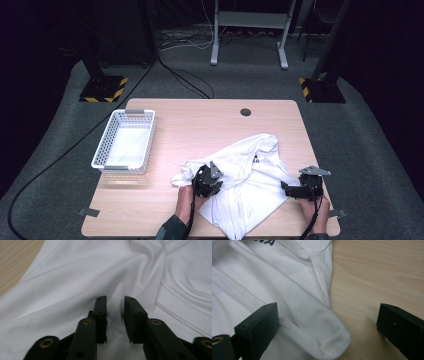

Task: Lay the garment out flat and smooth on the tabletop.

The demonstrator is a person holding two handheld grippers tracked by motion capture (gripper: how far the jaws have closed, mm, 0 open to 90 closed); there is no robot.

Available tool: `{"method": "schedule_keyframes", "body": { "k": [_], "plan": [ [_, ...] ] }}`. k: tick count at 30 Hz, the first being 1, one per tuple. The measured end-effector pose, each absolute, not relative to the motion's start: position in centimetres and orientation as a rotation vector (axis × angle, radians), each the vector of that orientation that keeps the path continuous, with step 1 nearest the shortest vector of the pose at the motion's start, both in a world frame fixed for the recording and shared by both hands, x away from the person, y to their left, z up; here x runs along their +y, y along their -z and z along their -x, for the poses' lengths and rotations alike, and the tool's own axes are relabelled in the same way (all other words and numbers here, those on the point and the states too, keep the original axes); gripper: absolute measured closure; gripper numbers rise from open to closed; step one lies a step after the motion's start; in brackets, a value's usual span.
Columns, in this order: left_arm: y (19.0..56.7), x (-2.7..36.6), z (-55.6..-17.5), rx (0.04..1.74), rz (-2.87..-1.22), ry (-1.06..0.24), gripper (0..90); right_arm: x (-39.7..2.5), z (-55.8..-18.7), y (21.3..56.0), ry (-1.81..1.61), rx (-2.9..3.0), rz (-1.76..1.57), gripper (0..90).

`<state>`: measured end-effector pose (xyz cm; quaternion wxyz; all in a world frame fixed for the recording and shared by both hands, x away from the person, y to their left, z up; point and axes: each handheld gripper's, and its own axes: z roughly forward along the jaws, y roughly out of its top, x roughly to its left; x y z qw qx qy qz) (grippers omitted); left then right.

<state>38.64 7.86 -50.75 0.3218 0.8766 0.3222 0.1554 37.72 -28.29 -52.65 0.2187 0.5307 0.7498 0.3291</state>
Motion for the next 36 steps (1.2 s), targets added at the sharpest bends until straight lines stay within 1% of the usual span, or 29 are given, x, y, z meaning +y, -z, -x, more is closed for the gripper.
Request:
{"method": "schedule_keyframes", "body": {
  "k": [4, 7, 15, 22, 25, 28, 30, 32, 33, 36],
  "plan": [
    [50.7, 8.5, -39.3, 0.862, -2.293, -0.415, 82.8, -28.3, -37.7, 52.7, -0.911, 2.075, -1.469, 3.5],
    [50.5, 9.1, -40.0, 0.883, -2.281, -0.427, 85.2, -28.3, -37.7, 52.7, -0.911, 2.075, -1.469, 3.6],
    [49.9, 11.3, -43.3, 0.975, -2.236, -0.439, 86.5, -28.3, -37.7, 52.7, -0.910, 2.074, -1.469, 3.5],
    [49.4, 13.6, -46.5, 1.079, -2.205, -0.464, 86.5, -28.3, -37.7, 52.7, -0.911, 2.073, -1.471, 3.6],
    [49.2, 14.2, -47.2, 1.103, -2.187, -0.468, 85.4, -28.3, -37.7, 52.7, -0.911, 2.073, -1.471, 3.5],
    [49.0, 13.9, -46.5, 1.082, -2.187, -0.462, 77.2, -28.3, -37.7, 52.7, -0.911, 2.073, -1.471, 3.5],
    [49.0, 13.4, -45.7, 1.056, -2.197, -0.453, 69.3, -28.3, -37.7, 52.7, -0.911, 2.073, -1.471, 3.5],
    [49.0, 12.8, -44.9, 1.037, -2.194, -0.431, 58.3, -28.3, -37.7, 52.7, -0.910, 2.073, -1.470, 3.5],
    [49.0, 12.5, -44.4, 1.017, -2.200, -0.421, 55.5, -28.3, -37.7, 52.7, -0.911, 2.073, -1.471, 3.5],
    [49.2, 11.1, -43.1, 0.970, -2.224, -0.386, 42.1, -28.3, -37.7, 52.7, -0.911, 2.072, -1.471, 3.5]
  ]
}}
